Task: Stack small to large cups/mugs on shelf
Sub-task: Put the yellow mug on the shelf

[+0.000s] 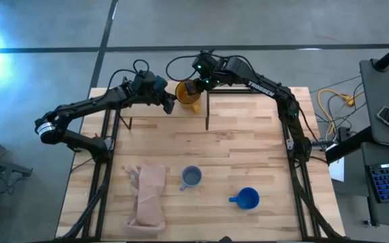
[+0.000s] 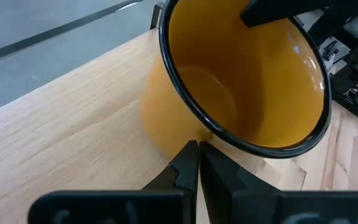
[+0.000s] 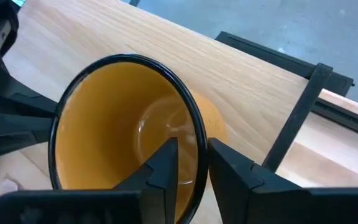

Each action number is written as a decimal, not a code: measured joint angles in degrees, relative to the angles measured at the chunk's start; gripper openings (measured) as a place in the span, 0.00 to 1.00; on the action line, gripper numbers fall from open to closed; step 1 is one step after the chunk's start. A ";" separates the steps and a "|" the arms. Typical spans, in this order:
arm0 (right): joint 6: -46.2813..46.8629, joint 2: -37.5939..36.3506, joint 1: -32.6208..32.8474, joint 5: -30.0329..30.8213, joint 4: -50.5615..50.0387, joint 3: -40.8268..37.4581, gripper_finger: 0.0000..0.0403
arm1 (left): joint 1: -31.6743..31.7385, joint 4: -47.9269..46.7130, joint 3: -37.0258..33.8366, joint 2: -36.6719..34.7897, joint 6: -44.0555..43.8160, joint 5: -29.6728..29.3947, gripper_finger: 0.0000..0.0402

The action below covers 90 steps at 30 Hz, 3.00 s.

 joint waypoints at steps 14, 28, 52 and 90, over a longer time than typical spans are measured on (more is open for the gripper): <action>-4.21 -0.02 0.00 0.11 -3.80 0.02 0.22 | 0.00 0.13 0.00 -0.02 0.00 0.01 0.00; -9.62 -1.08 0.00 1.35 -7.06 0.09 0.24 | 0.00 0.00 0.00 -0.02 -0.25 0.00 0.00; -16.65 -4.20 -1.21 4.38 -16.31 -0.22 0.02 | -0.07 0.02 -0.02 -2.86 -3.08 2.45 0.00; -13.58 -4.11 -0.03 -10.82 8.96 -12.90 0.02 | 0.44 -6.74 -0.94 -5.62 -3.04 -5.71 0.00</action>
